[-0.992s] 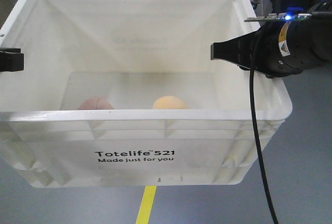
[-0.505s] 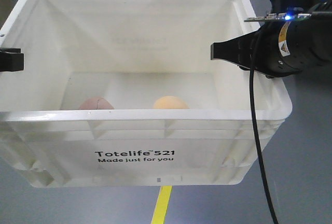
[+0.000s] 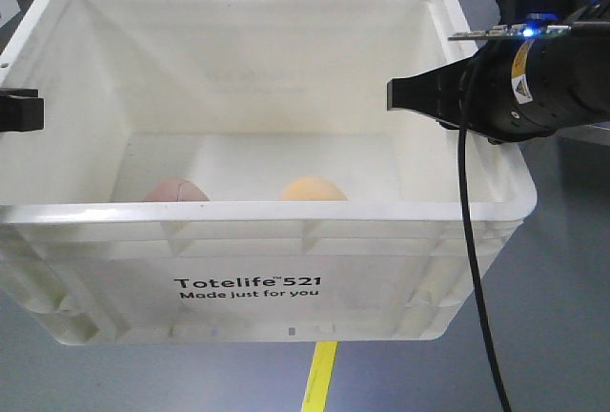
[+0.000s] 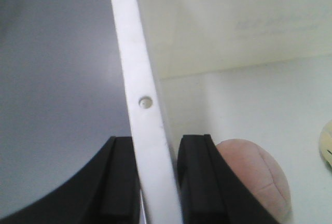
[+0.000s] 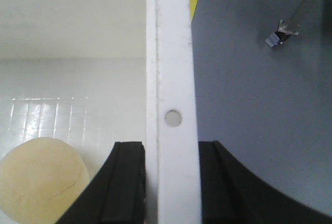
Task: Place moving items into box and shelve
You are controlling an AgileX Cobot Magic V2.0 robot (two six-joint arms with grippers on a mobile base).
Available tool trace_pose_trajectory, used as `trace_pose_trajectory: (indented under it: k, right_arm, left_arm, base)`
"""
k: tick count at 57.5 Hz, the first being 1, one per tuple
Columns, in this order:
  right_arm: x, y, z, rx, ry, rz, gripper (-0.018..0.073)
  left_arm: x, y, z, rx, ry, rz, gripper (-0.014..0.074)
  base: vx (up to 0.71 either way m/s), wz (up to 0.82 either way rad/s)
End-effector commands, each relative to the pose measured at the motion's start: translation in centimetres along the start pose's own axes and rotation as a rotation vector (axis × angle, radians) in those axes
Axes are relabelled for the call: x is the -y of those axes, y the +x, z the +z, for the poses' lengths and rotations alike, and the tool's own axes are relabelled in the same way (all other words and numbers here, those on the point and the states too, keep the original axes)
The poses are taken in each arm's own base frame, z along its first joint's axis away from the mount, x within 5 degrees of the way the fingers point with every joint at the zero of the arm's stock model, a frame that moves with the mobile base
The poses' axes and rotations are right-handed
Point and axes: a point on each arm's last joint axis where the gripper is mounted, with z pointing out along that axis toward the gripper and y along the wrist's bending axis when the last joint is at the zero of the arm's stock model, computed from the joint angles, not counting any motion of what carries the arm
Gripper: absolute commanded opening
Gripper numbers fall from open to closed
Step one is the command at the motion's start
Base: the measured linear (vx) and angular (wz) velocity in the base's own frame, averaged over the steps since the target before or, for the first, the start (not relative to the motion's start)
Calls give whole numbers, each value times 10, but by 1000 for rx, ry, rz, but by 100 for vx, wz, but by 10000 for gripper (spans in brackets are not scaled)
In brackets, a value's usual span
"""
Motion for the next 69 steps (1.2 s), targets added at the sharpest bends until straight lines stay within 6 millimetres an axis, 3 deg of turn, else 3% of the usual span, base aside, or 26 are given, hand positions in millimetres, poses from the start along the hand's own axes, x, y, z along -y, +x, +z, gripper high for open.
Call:
trace_pose_trajectory:
  k: [1, 69]
  right_arm:
    - [3, -21, -21, 191, -44, -36, 75]
    - [3, -21, -21, 191, -44, -36, 75]
  left_arm:
    - [6, -24, -19, 223, 59, 1, 119]
    - [6, -24, -19, 223, 59, 1, 119]
  base:
    - [44, -8]
    - [46, -7]
